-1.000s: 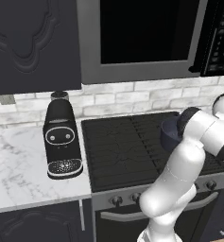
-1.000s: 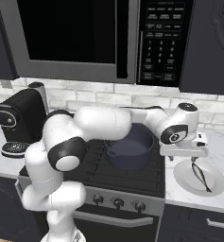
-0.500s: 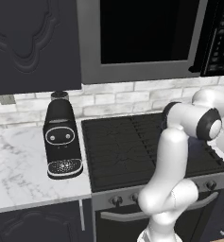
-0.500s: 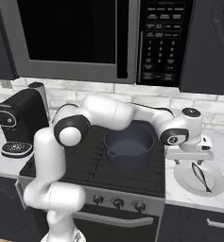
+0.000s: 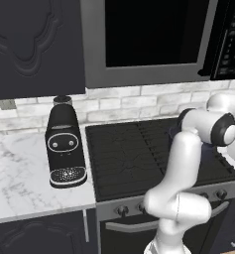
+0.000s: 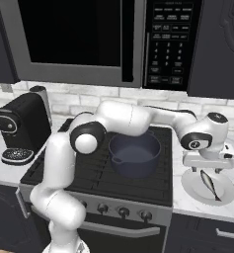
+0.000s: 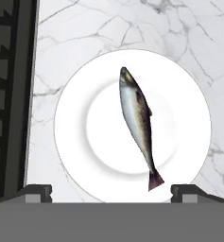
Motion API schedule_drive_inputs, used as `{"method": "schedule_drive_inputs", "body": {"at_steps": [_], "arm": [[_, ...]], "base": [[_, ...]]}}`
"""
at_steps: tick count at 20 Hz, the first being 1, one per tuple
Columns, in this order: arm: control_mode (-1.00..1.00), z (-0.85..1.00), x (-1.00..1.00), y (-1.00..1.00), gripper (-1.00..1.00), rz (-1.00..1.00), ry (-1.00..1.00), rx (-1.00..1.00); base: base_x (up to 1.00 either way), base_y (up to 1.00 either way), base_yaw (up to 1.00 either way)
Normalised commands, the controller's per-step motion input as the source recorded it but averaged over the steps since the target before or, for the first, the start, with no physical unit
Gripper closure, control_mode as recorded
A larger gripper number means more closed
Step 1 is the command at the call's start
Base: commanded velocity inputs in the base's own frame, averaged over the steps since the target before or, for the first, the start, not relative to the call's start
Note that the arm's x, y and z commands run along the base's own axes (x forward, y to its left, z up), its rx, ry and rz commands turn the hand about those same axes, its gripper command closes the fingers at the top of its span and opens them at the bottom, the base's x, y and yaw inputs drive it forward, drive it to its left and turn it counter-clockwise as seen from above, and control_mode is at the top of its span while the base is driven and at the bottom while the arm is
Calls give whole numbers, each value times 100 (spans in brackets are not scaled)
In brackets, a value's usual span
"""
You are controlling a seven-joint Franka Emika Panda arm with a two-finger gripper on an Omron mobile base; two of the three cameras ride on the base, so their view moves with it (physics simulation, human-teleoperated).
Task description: Retrieve the frozen meat and place it in the pot on a burner. Then turn the burner on.
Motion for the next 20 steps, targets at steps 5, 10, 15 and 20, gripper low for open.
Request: {"method": "schedule_drive_inputs", "body": {"at_steps": [5, 10, 15, 20], "arm": [[-100, -8, 0, 0, -100, 0, 0, 2], [-100, -24, 8, 0, -100, 0, 0, 0], [-100, -32, 10, -2, -100, 0, 0, 0], [-100, -28, 13, -11, -100, 0, 0, 0]], "base": [[0, 0, 0], [0, 0, 0], [0, 0, 0], [0, 0, 0]]}}
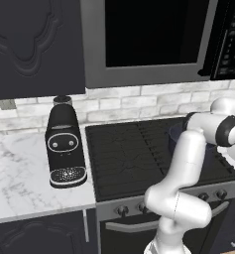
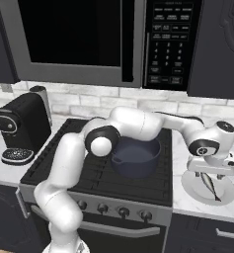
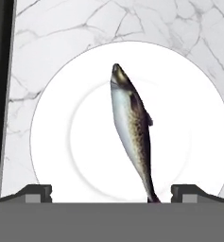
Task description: Retrieve the frozen meat and place it in the pot on a burner. Then turn the burner on.
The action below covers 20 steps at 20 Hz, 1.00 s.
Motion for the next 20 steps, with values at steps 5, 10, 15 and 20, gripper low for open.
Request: {"method": "schedule_drive_inputs", "body": {"at_steps": [5, 10, 15, 20], "arm": [[-100, -10, 16, -21, -100, 0, 0, 0], [-100, -10, 18, -15, -100, 0, 0, 0], [-100, -24, 20, -5, -100, 0, 0, 0], [-100, -22, 15, -3, -100, 0, 0, 0]], "base": [[0, 0, 0], [0, 0, 0], [0, 0, 0], [0, 0, 0]]}}
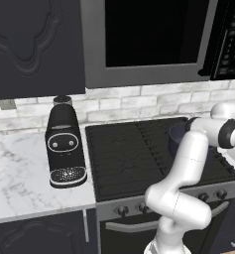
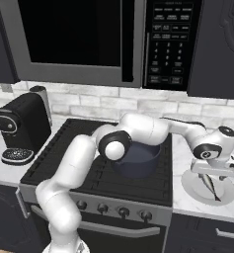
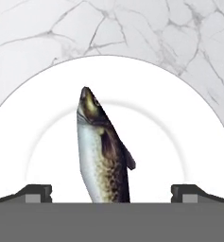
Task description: Retrieve the frozen meat and place it in the pot on a burner. Then turn the burner on.
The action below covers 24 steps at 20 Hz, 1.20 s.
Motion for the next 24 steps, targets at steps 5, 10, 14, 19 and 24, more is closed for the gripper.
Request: {"method": "schedule_drive_inputs", "body": {"at_steps": [5, 10, 14, 19, 24], "arm": [[-100, -10, 1, 0, -100, 0, 0, 0], [-100, -14, 0, 0, -100, 2, 0, 0], [-100, -15, 0, 0, -100, 3, 0, 1], [-100, -13, 0, 1, -100, 3, 0, 1], [-100, -8, 0, 0, -100, 1, 0, 1]], "base": [[0, 0, 0], [0, 0, 0], [0, 0, 0], [0, 0, 0], [0, 0, 0]]}}
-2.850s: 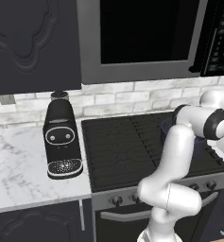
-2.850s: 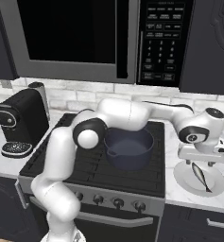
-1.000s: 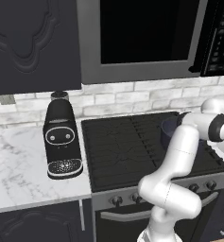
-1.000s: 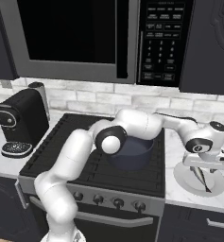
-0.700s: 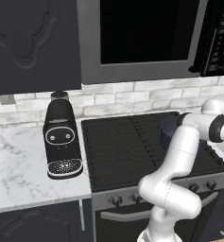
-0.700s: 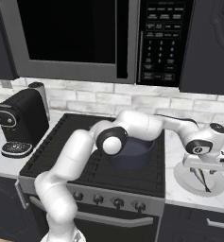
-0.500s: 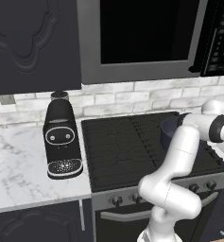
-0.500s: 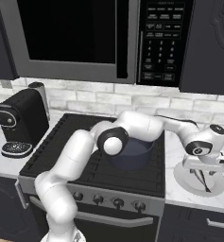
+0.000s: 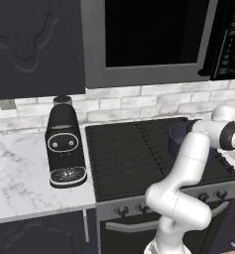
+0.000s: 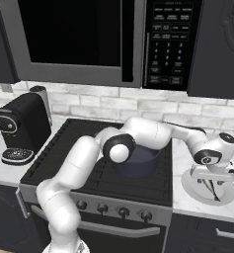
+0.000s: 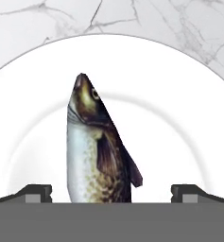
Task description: Retrieve the frozen meat and place it in the pot on a burner. Then turn the burner on.
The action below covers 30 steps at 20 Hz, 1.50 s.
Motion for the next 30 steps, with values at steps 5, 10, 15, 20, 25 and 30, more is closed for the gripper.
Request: {"method": "schedule_drive_inputs", "body": {"at_steps": [5, 10, 15, 20, 25, 30], "arm": [[-100, -6, 0, 1, -100, 0, 0, 1], [-100, -6, 0, 2, 100, 0, 0, 1], [-100, -6, 0, 0, 100, 0, 0, 1], [-100, 0, 0, 0, 100, 0, 0, 0], [-100, 10, -3, 7, 100, 0, 0, 0], [-100, 45, -28, 29, 100, 4, -2, -1]], "base": [[0, 0, 0], [0, 0, 0], [0, 0, 0], [0, 0, 0], [0, 0, 0], [0, 0, 0]]}}
